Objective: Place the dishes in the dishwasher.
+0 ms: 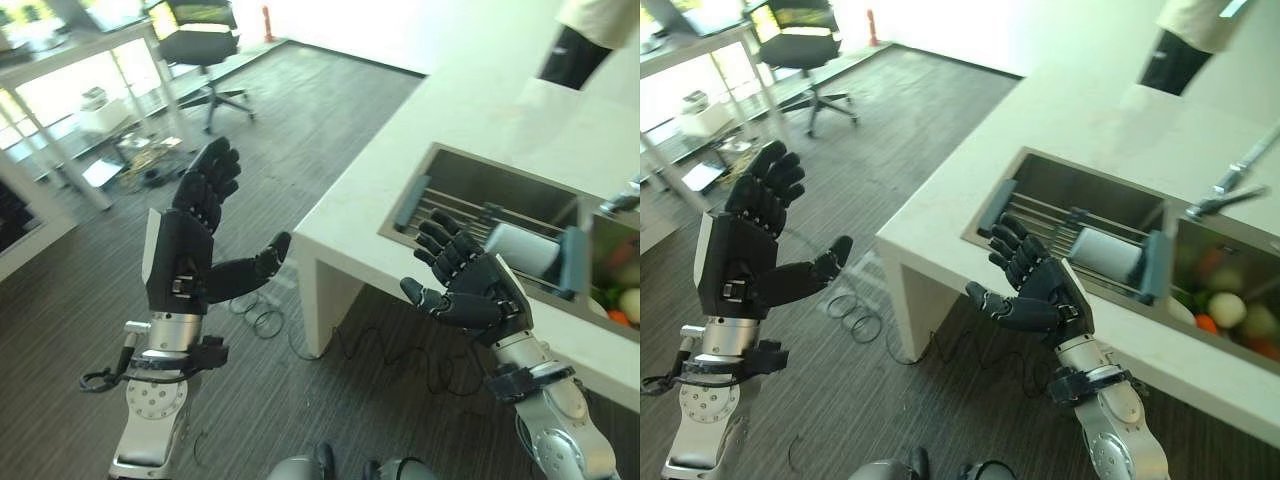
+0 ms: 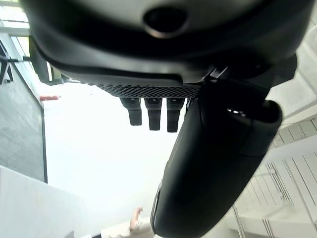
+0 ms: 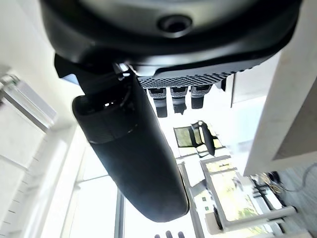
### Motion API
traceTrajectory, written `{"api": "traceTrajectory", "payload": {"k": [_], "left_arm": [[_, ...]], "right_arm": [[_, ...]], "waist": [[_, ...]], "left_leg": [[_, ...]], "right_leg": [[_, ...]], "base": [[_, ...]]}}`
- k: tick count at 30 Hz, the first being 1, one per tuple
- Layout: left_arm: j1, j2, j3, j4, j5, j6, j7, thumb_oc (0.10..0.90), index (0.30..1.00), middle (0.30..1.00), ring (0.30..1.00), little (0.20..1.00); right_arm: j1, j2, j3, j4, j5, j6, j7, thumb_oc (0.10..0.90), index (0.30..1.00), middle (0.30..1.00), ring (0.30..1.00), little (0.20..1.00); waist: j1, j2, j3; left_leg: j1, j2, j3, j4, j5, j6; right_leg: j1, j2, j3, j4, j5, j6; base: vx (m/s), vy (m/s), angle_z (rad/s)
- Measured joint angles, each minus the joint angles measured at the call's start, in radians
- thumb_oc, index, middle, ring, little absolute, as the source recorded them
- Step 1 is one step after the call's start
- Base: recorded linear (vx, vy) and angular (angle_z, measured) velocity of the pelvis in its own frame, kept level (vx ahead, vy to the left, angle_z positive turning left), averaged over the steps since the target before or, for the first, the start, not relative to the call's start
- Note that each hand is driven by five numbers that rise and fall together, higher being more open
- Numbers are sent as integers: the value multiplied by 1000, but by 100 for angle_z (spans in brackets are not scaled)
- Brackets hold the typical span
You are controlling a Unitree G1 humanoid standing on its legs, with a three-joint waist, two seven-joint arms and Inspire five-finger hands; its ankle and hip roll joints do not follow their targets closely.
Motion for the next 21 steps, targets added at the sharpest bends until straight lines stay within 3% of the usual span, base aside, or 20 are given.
{"api": "traceTrajectory", "payload": {"k": [1,3,4,7,8,11,13,15,17,18,19,20,21], "left_arm": [[-2,17,4,0,-3,0,0,800,900,900,900,900],[-10,58,9,-1,-3,0,-2,800,900,900,900,900],[-15,61,10,-1,-4,0,-3,800,900,900,900,900],[-6,50,-2,-19,-6,1,17,800,900,900,900,900],[-3,33,5,-36,-37,0,26,800,900,900,900,900],[0,15,9,-45,-49,2,33,800,900,900,900,900],[11,7,5,-46,-92,4,16,800,900,900,900,900],[32,-33,2,-49,-124,5,-19,800,900,900,900,900],[48,-70,-6,-48,-136,6,-49,800,900,900,900,900],[56,-76,-14,-48,-154,7,-57,800,900,900,900,900],[67,-78,-18,-47,-163,11,-74,800,900,900,900,900],[67,-77,-26,-44,-182,28,-103,800,900,900,900,900],[66,-77,-30,-41,-216,43,-129,800,900,900,900,900]], "right_arm": [[0,6,13,0,-1,-3,7,800,900,900,900,900],[-2,8,36,-5,-2,-4,8,800,900,900,900,900],[-20,8,37,-5,-3,-4,-5,800,900,900,900,900],[-66,-44,32,-2,-22,-5,-39,800,900,900,900,900],[-69,-57,23,-1,-22,-3,-39,800,900,900,900,900],[-65,-71,9,-2,-21,-3,-43,800,900,900,900,900],[-50,-92,-1,-10,-21,-4,-42,800,900,900,900,900],[-19,-96,-25,-10,-21,-5,-40,800,900,900,900,900],[17,-97,-35,-6,-22,-4,-45,800,900,900,900,900],[16,-93,-30,-5,-23,-3,-50,800,900,900,900,900],[8,-93,-22,-6,-24,-3,-50,800,900,900,900,900],[9,-92,-23,-5,-25,-3,-51,800,900,900,900,900],[12,-90,-23,-4,-26,-2,-51,800,900,900,900,900]], "waist": [[-3,-12,4],[-4,-32,5],[-3,-35,3],[-2,-21,5],[-2,-17,3],[10,-15,3],[13,-14,2],[11,3,2],[3,9,0],[2,18,0],[1,39,0],[3,56,0],[9,60,1]], "left_leg": [[-17,1,17,23,-20,-32],[-63,9,20,61,-34,-23],[-104,21,-3,80,-21,-43],[-117,64,-11,60,2,-102],[-98,88,2,0,16,-128],[-57,91,-33,-52,28,-167],[-18,97,-29,-83,45,-189],[-4,98,-58,-67,100,-187],[-1,97,-82,-54,103,-174],[-8,95,-87,-49,87,-162],[-39,96,-122,-6,37,-160],[-88,95,-150,49,6,-175],[-134,94,-172,74,5,-177]], "right_leg": [[-20,-34,54,-1,13,22],[-44,-55,184,-25,35,38],[-53,-24,215,-40,36,27],[-85,10,196,-20,76,-6],[-86,39,179,-46,71,-17],[-96,63,184,-29,88,-60],[-114,68,187,43,50,-95],[-122,80,196,97,2,-123],[-118,83,191,130,-31,-126],[-119,89,190,134,-25,-141],[-117,105,188,119,-23,-146],[-109,113,187,104,-24,-150],[-88,109,186,84,-27,-153]], "base": [[75,-304,-67],[151,-466,-40],[209,-578,-5],[183,-461,6],[164,-305,-14],[147,-256,-49],[103,-154,-48],[92,-37,-18],[96,70,8],[173,149,10],[235,192,3],[338,295,-3],[342,389,-6]]}}
